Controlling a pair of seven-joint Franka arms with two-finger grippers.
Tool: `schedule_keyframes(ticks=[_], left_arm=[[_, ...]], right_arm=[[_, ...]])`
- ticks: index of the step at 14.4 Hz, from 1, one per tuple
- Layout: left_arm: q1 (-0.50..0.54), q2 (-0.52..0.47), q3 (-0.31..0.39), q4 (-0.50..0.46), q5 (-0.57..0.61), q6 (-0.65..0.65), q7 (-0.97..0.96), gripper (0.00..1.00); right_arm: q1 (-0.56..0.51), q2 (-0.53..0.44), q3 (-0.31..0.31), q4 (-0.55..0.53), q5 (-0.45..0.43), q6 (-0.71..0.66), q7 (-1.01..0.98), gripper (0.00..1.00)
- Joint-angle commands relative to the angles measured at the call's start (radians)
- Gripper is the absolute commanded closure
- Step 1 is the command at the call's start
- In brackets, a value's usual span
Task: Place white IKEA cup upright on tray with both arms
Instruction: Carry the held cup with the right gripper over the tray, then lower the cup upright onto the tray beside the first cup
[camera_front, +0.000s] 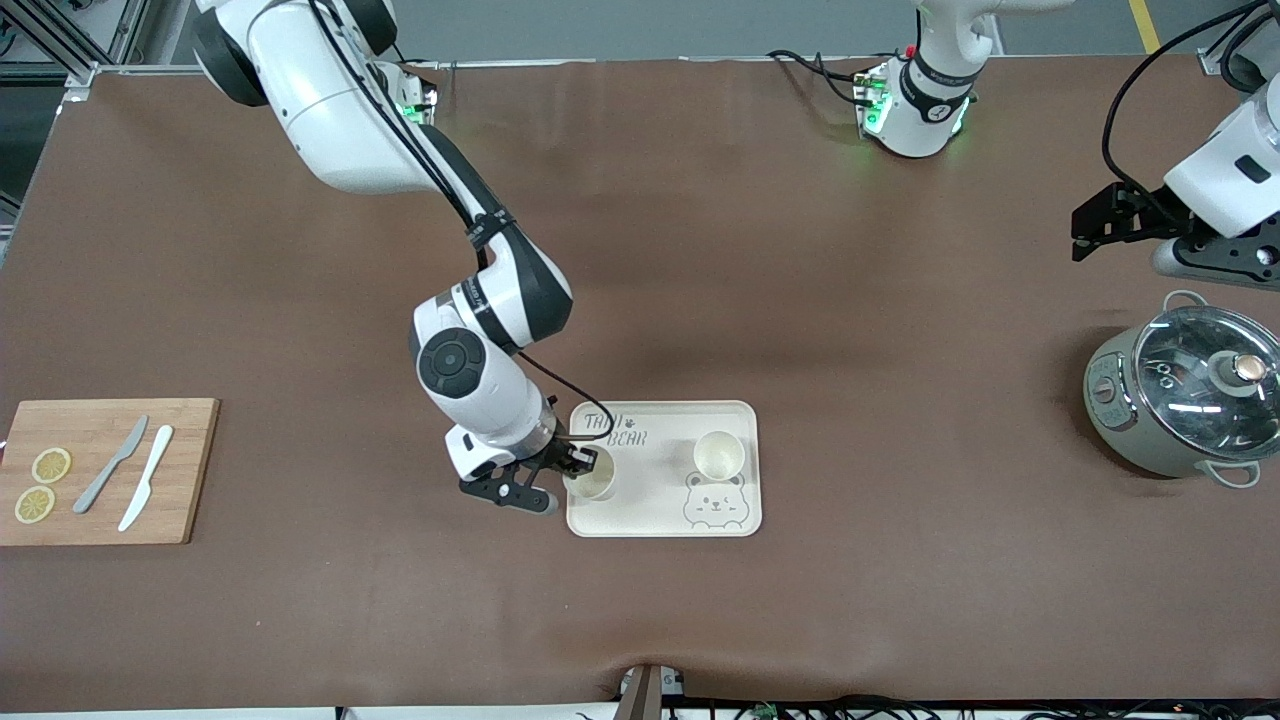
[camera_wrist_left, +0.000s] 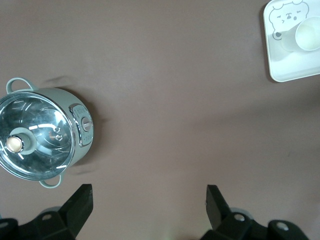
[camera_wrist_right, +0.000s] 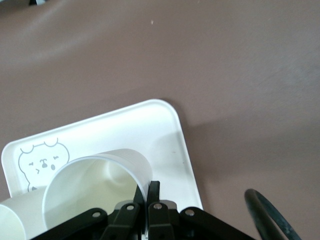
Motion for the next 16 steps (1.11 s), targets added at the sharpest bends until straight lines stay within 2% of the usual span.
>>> schedule_keyframes(ticks=[1, 16], left_arm=[[-0.009, -0.003, 0.009, 0.008, 0.015, -0.025, 0.019, 0.0], [0.008, 0.0, 0.01, 0.012, 0.002, -0.022, 0.012, 0.0]], right_arm=[[0.024, 0.038, -0.011, 0.039, 0.001, 0.001, 0.019, 1.0], [0.058, 0.083, -0.011, 0.031, -0.056, 0.024, 0.017, 1.0]])
